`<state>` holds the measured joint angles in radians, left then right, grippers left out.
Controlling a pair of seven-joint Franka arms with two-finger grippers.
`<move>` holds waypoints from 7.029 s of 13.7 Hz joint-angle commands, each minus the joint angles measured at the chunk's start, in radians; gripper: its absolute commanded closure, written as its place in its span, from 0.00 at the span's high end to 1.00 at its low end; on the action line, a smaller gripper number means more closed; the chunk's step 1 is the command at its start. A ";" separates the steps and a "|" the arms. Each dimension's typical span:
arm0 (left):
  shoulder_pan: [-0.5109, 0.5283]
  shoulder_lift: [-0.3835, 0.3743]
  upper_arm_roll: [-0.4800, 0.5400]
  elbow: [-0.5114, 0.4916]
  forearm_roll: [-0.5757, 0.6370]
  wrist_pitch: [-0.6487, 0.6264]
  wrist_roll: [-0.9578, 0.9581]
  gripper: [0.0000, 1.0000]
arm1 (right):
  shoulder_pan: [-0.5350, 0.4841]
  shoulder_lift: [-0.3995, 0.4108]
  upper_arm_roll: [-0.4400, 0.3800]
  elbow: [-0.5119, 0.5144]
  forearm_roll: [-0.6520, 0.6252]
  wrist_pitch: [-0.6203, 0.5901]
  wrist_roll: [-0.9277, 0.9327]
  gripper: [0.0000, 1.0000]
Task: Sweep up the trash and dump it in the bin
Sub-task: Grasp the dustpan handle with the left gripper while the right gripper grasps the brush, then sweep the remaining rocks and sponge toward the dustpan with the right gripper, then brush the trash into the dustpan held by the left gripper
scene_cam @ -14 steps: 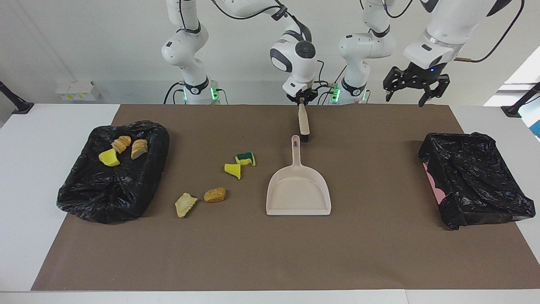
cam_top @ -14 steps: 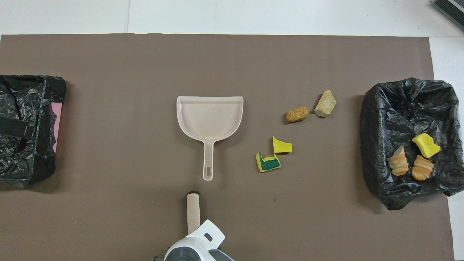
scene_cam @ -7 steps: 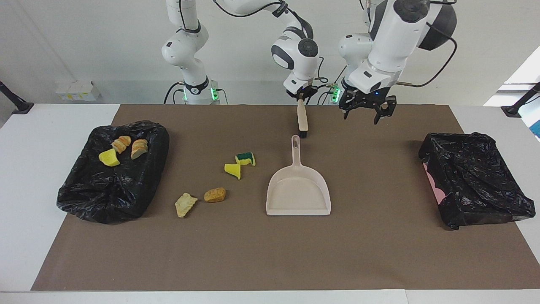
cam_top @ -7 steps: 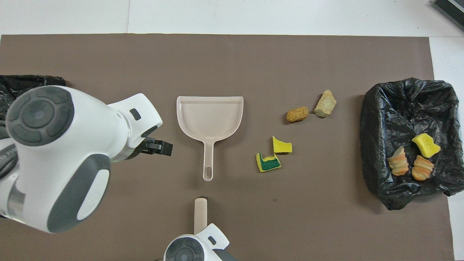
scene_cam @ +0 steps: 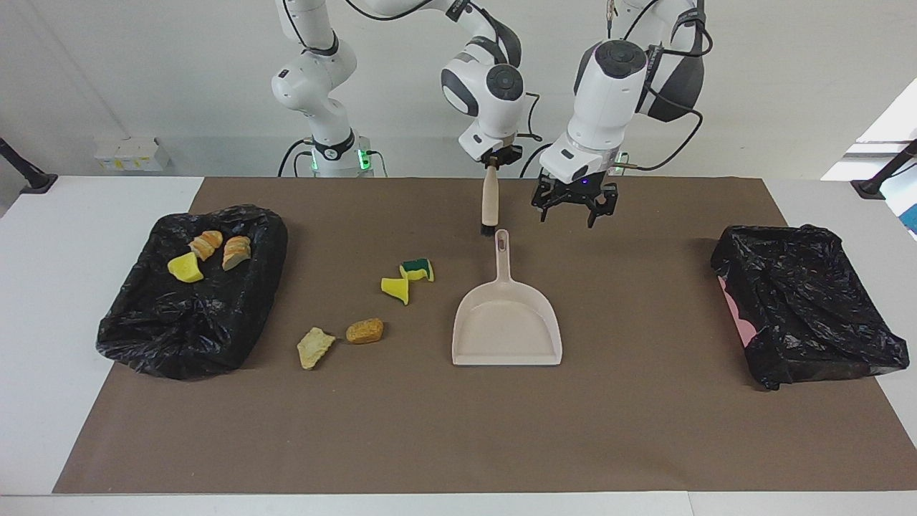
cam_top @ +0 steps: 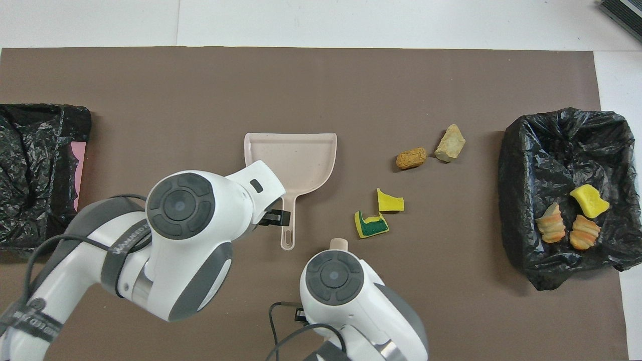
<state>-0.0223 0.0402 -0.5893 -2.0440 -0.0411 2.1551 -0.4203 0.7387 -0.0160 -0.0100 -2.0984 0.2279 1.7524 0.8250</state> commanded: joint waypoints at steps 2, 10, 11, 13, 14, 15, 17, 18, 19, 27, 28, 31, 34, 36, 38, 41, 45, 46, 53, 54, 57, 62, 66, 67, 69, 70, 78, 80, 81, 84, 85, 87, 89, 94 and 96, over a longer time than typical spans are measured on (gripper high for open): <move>-0.037 0.130 -0.003 0.001 0.047 0.133 -0.101 1.00 | -0.161 0.001 0.010 0.026 -0.082 -0.039 -0.138 0.00; -0.053 0.161 -0.014 -0.047 0.101 0.144 -0.160 0.60 | -0.442 0.094 0.012 0.076 -0.358 0.065 -0.501 0.00; -0.053 0.161 -0.014 -0.045 0.099 0.140 -0.158 0.40 | -0.488 0.115 0.010 0.102 -0.386 0.073 -0.555 0.00; -0.047 0.168 -0.012 -0.022 0.098 0.140 -0.181 0.13 | -0.562 0.181 0.010 0.171 -0.497 0.087 -0.650 0.00; -0.039 0.170 -0.009 -0.013 0.101 0.140 -0.184 0.06 | -0.587 0.192 0.010 0.185 -0.527 0.116 -0.673 0.00; -0.031 0.170 -0.007 -0.004 0.109 0.140 -0.180 0.00 | -0.600 0.214 0.010 0.190 -0.559 0.159 -0.705 0.00; -0.028 0.161 -0.004 0.007 0.147 0.118 -0.172 0.00 | -0.628 0.255 0.010 0.195 -0.613 0.231 -0.719 0.00; -0.024 0.159 -0.006 0.019 0.185 0.089 -0.167 0.00 | -0.630 0.272 0.010 0.201 -0.627 0.248 -0.718 0.00; -0.024 0.152 -0.007 0.022 0.225 0.050 -0.116 0.00 | -0.622 0.289 0.012 0.199 -0.627 0.249 -0.718 0.00; 0.036 0.099 -0.003 0.022 0.227 -0.187 0.651 0.00 | -0.553 0.249 0.019 0.106 -0.492 0.234 -0.727 0.00; 0.045 0.099 -0.003 0.019 0.227 -0.198 0.758 0.00 | -0.549 0.245 0.021 0.097 -0.461 0.234 -0.703 0.00; 0.051 0.090 -0.003 0.005 0.227 -0.196 1.006 0.00 | -0.501 0.228 0.019 0.084 -0.389 0.182 -0.618 0.00; 0.071 0.069 -0.001 -0.034 0.227 -0.187 1.139 0.00 | -0.481 0.205 0.024 0.046 -0.365 0.171 -0.561 0.00; 0.071 0.047 0.000 -0.065 0.227 -0.178 1.251 0.00 | -0.440 0.202 0.024 0.043 -0.262 0.188 -0.534 0.00; 0.071 0.020 0.000 -0.109 0.227 -0.156 1.258 0.00 | -0.397 0.208 0.024 0.044 -0.245 0.214 -0.486 0.00; 0.070 0.019 0.000 -0.143 0.227 -0.112 1.247 0.00 | -0.332 0.234 0.025 0.073 -0.153 0.256 -0.469 0.00; 0.071 0.015 0.002 -0.154 0.225 -0.106 1.145 0.00 | -0.214 0.263 0.025 0.138 -0.049 0.257 -0.483 0.00; 0.071 0.013 0.000 -0.160 0.225 -0.104 1.126 0.00 | -0.196 0.261 0.025 0.140 -0.036 0.263 -0.497 0.00; 0.078 0.010 0.002 -0.166 0.225 -0.097 1.061 0.00 | -0.183 0.237 0.074 0.185 0.217 0.167 -0.725 0.00; 0.078 0.010 0.002 -0.166 0.225 -0.095 1.061 0.00 | -0.196 0.223 0.068 0.201 0.206 0.113 -0.725 0.00; 0.078 0.010 0.000 -0.168 0.227 -0.093 1.061 0.00 | -0.246 0.173 0.056 0.187 0.133 0.012 -0.701 0.00; 0.064 -0.006 0.000 -0.191 0.227 -0.086 1.063 0.00 | -0.327 0.099 0.056 0.048 -0.062 -0.018 -0.552 0.00; 0.033 -0.037 0.000 -0.220 0.233 -0.078 1.063 0.00 | -0.338 -0.039 0.061 -0.216 -0.076 0.138 -0.390 0.00; 0.022 -0.045 0.000 -0.226 0.234 -0.078 1.063 0.00 | -0.328 -0.064 0.062 -0.259 -0.076 0.182 -0.357 0.00; 0.005 -0.060 0.000 -0.240 0.236 -0.077 1.061 0.00 | -0.286 -0.035 0.062 -0.262 -0.058 0.220 -0.255 0.00; 0.005 -0.062 -0.001 -0.242 0.236 -0.075 1.061 0.00 | -0.257 -0.007 0.064 -0.258 -0.056 0.289 -0.195 0.00; 0.008 -0.059 -0.001 -0.242 0.236 -0.064 1.063 0.00 | -0.136 0.126 0.074 -0.038 0.195 0.308 -0.422 0.00; 0.015 -0.057 -0.001 -0.242 0.236 -0.064 1.066 0.00 | -0.133 0.126 0.076 -0.022 0.281 0.297 -0.497 0.00; 0.021 -0.051 0.000 -0.240 0.234 -0.064 1.069 0.00 | -0.137 0.125 0.074 -0.022 0.268 0.271 -0.501 0.00; 0.034 -0.043 0.002 -0.234 0.234 -0.063 1.075 0.00 | -0.192 0.113 0.065 -0.028 0.127 0.167 -0.483 0.00; 0.038 -0.043 0.003 -0.232 0.234 -0.060 1.077 0.00 | -0.202 0.113 0.065 -0.029 0.092 0.151 -0.483 0.00; 0.030 -0.033 0.055 -0.211 0.234 -0.076 1.133 0.00 | -0.225 0.102 0.067 -0.054 0.023 0.148 -0.483 0.00; 0.031 -0.029 0.092 -0.206 0.234 -0.078 1.205 0.00 | -0.226 0.099 0.067 -0.055 0.002 0.141 -0.478 0.00; 0.027 -0.063 0.313 -0.168 0.234 -0.077 1.460 0.00 | -0.144 0.100 0.076 -0.026 -0.027 0.170 -0.330 0.00; 0.028 -0.063 0.379 -0.131 0.234 -0.078 1.547 0.00 | -0.064 0.113 0.076 -0.003 -0.019 0.188 -0.220 0.00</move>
<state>0.0099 0.0002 -0.2539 -2.1960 0.1777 2.0725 1.0594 0.6142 0.1006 0.0591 -2.1175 0.2223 1.9179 0.5098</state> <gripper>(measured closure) 0.687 0.749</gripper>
